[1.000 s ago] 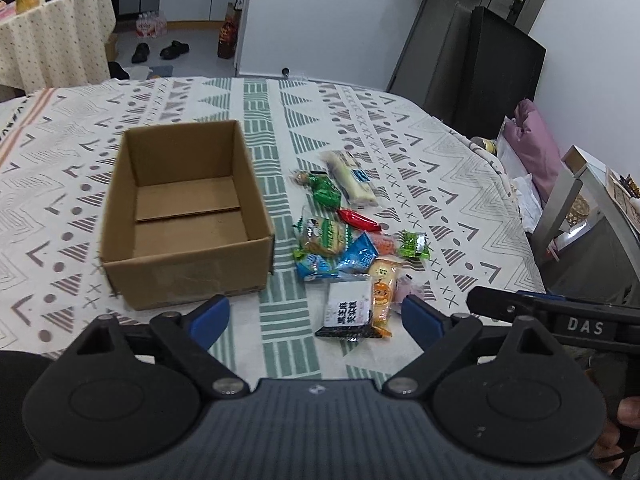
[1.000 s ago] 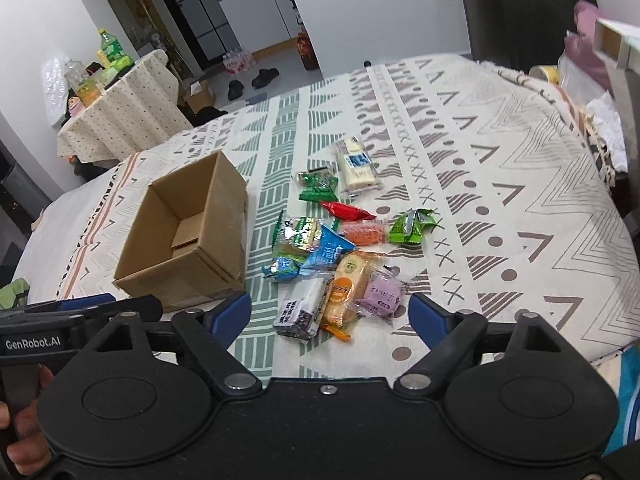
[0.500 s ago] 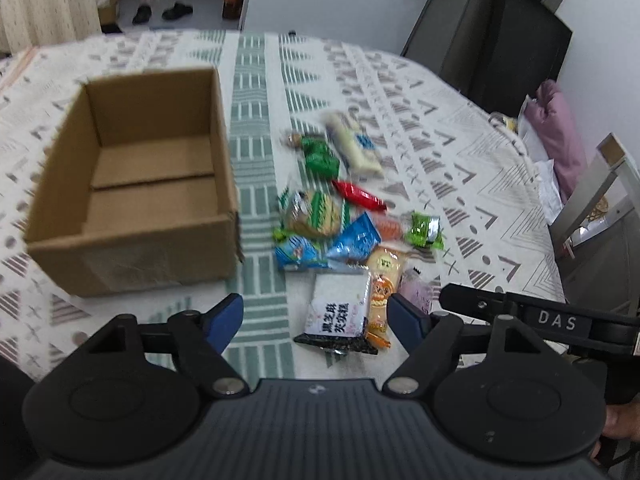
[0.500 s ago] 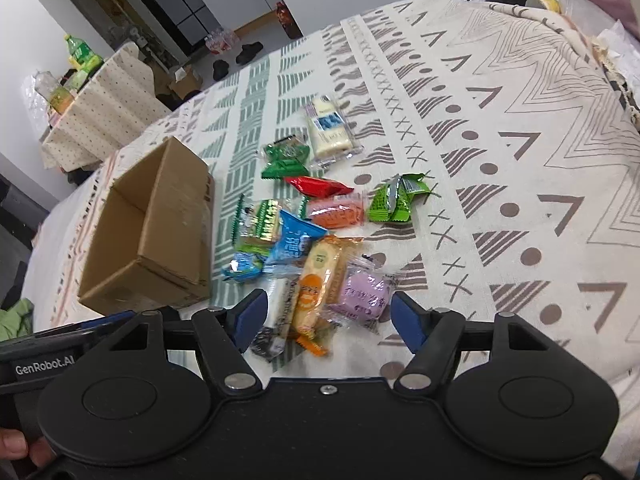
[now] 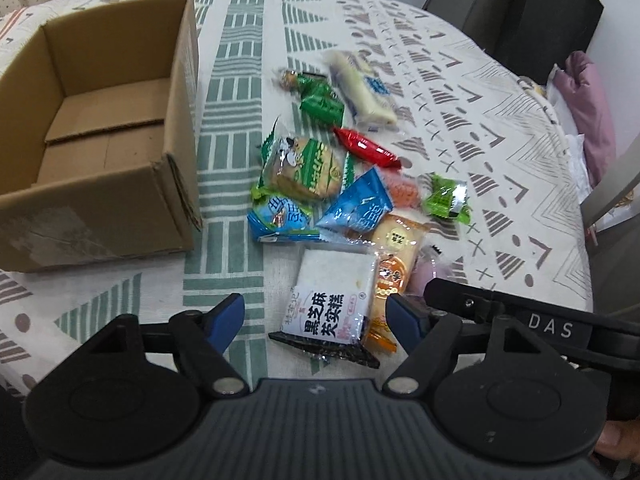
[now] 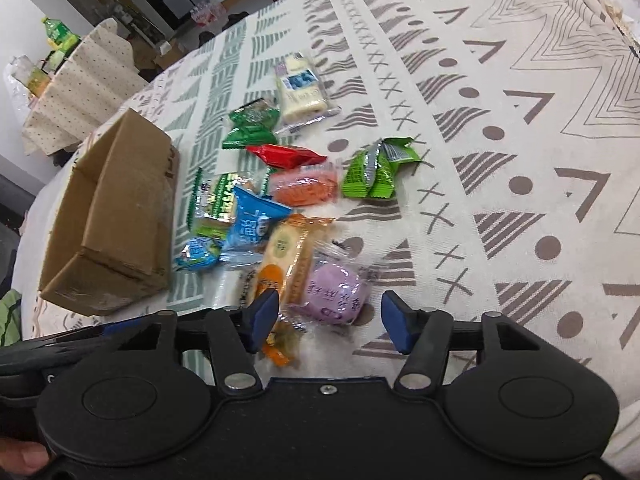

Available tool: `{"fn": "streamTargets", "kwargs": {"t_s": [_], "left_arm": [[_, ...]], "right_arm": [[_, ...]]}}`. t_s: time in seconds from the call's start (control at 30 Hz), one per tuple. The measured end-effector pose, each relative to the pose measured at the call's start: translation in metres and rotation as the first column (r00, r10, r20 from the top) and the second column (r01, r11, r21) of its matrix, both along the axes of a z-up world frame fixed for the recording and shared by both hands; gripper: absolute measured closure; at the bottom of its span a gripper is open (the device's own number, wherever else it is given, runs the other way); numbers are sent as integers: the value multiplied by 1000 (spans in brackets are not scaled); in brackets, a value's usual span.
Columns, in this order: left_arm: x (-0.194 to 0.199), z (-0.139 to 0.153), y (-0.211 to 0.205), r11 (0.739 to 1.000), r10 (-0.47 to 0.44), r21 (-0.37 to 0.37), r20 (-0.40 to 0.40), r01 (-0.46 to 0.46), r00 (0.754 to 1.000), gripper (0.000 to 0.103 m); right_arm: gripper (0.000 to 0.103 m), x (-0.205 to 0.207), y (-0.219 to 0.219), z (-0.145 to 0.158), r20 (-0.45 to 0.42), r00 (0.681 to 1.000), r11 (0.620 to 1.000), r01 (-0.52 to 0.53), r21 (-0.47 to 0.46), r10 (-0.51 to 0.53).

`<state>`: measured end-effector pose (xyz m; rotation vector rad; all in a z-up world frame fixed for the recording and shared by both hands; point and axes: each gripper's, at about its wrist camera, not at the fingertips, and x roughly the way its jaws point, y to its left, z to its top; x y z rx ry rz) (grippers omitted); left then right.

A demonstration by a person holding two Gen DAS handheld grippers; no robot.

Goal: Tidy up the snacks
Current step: 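Grasp white sesame-cake packet with left tool while right tool grasps purple pastry bag, then carry white packet with left tool over the box while right tool carries purple bag there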

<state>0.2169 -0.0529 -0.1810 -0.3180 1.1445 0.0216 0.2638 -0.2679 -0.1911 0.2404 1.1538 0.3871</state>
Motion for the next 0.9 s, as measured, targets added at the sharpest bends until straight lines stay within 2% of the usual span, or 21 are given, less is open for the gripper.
{"fn": "streamTargets", "kwargs": {"t_s": [0.17, 0.27, 0.37, 0.43, 0.47, 0.5, 0.9], "left_arm": [[6, -11, -2, 1000, 6, 0, -21, -6, 1000, 26], [8, -20, -2, 1000, 19, -22, -47, -20, 999, 33], [8, -27, -5, 999, 19, -30, -53, -21, 998, 38], [6, -28, -6, 999, 16, -36, -37, -17, 999, 46], [6, -27, -6, 999, 17, -51, -30, -18, 999, 55], [6, -26, -7, 998, 19, -55, -29, -21, 999, 56], [-15, 6, -11, 1000, 5, -29, 53, -3, 999, 58]], "right_arm": [[46, 8, -3, -12, -33, 999, 1000, 6, 1, -6], [47, 11, -3, -16, -40, 999, 1000, 7, -8, -7], [55, 13, -4, -19, -39, 999, 1000, -1, -6, 0], [68, 13, -3, -21, -40, 999, 1000, -14, -7, 14], [69, 12, -2, -21, -32, 999, 1000, -20, -12, 20], [70, 11, -2, -20, -25, 999, 1000, -26, -15, 25], [73, -3, -2, 4, 55, 998, 1000, -22, 6, 22]]}}
